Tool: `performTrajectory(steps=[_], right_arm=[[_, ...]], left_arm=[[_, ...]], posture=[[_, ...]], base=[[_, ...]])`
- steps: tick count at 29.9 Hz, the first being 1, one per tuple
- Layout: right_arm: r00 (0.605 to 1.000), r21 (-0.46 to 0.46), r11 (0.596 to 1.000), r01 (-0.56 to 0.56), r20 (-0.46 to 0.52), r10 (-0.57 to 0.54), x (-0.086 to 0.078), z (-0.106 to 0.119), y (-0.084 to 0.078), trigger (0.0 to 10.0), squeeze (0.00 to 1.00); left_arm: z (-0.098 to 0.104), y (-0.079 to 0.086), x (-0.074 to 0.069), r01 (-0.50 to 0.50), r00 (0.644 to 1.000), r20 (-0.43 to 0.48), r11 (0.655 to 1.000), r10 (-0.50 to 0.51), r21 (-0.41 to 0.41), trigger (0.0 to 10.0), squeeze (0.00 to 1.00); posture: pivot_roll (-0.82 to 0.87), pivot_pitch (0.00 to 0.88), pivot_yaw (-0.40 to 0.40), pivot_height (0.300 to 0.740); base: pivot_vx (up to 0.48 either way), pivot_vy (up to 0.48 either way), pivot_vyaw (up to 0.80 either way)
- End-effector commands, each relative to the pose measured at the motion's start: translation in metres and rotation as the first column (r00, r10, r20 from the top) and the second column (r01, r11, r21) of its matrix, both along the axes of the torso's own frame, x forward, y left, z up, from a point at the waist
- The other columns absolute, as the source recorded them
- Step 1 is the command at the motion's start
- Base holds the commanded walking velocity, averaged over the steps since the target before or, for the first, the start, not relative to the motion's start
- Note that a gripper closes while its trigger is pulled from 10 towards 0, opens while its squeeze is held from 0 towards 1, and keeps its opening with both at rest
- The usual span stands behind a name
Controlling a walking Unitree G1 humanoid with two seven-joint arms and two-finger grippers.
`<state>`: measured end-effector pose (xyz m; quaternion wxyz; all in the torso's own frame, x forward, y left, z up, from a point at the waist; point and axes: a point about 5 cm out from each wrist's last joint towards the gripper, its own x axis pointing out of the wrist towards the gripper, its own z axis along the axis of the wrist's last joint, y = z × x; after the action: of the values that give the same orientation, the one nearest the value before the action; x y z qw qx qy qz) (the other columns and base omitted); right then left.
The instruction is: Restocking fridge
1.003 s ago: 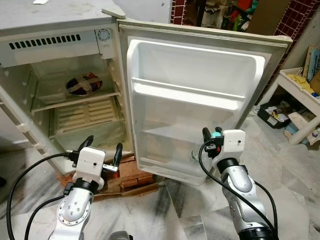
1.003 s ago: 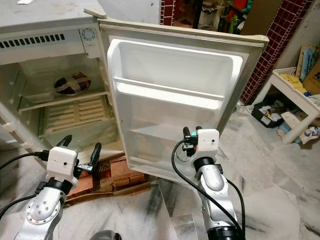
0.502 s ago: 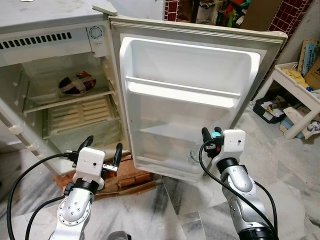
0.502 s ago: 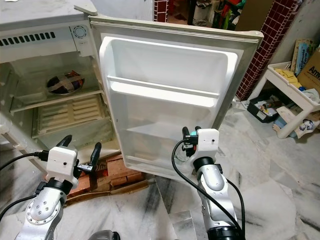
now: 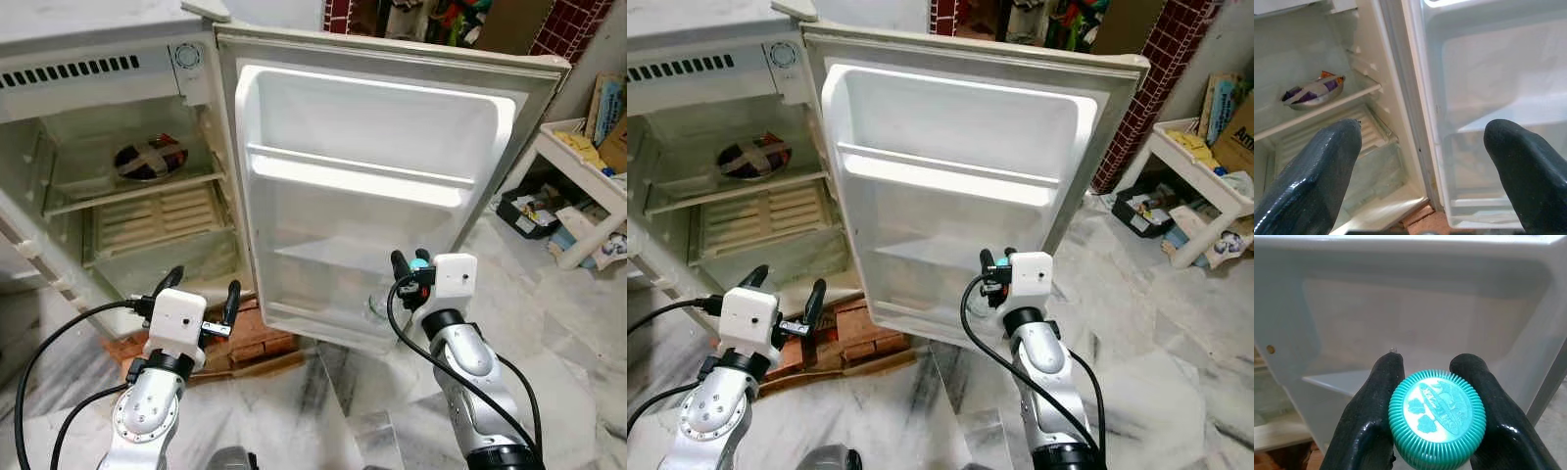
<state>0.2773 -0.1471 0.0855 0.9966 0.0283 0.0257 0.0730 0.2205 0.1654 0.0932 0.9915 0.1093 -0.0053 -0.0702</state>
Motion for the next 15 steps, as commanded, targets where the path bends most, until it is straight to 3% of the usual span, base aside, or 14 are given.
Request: performTrajectory(steps=[1,11,15], right_arm=[[0.998,0.012,1.000,-0.013,0.054,0.012,0.0017,0.0113,0.0024,10.0,0.00],[0.999,0.006,1.000,-0.010,0.049,0.009,0.0057,0.0115,0.0035,10.0,0.00],[0.999,0.008,1.000,-0.011,0.051,0.011,0.0075,0.0119,0.0047,10.0,0.00]], left_arm=[[-0.0027,0.0008,-0.0007,-0.008,1.000,-0.010,1.000,0.008,0.004,10.0,0.00],[-0.0019,0.0015,0.0018,-0.010,1.000,-0.004,1.000,0.010,0.007,10.0,0.00],[-0.0015,0.0019,0.0027,-0.012,1.000,-0.003,1.000,0.012,0.008,10.0,0.00]], posture=[[0.08,0.084,-0.044,0.692],[0.09,0.090,-0.043,0.692],[0.08,0.089,-0.043,0.662]], base=[[0.000,0.000,0.00],[0.000,0.000,0.00],[0.000,0.000,0.00]])
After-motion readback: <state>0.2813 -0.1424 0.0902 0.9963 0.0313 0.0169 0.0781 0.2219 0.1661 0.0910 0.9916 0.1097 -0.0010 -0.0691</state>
